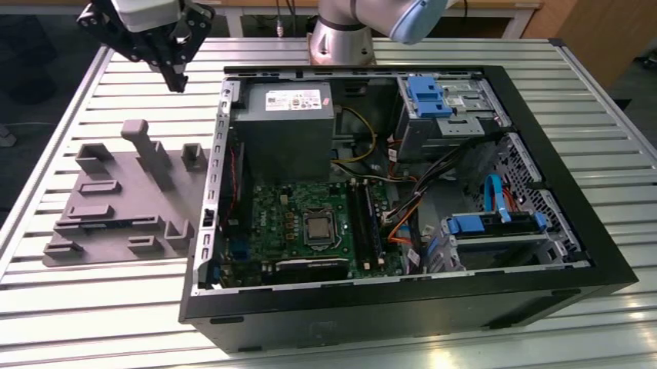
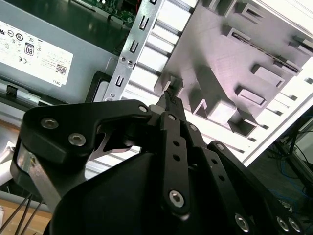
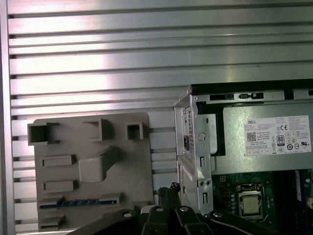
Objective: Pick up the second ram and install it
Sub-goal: 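Reach for the second ram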
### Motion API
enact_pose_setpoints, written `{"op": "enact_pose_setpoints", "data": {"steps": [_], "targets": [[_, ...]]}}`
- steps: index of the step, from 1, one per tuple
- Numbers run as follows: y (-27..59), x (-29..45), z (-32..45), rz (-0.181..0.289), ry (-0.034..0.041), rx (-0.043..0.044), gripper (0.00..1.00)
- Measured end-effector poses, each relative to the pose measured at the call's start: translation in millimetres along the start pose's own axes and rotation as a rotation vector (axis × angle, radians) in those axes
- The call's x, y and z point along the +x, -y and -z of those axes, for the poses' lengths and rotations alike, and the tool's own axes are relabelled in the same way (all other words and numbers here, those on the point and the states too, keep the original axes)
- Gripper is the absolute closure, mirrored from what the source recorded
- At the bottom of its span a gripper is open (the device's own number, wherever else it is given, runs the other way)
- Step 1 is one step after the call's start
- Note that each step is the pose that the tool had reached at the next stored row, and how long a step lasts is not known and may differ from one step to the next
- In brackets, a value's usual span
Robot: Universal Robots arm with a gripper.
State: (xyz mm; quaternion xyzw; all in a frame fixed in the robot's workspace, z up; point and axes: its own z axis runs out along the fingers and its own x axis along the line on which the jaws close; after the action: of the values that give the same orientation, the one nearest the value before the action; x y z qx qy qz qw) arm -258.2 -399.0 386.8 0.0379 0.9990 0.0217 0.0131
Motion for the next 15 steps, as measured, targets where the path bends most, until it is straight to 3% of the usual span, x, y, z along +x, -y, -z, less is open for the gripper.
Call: {"op": "enact_pose_setpoints", "data": {"steps": [15], "targets": [[0.8,10.4,0.0,0.000,0.0000,0.0000,0.89]]}}
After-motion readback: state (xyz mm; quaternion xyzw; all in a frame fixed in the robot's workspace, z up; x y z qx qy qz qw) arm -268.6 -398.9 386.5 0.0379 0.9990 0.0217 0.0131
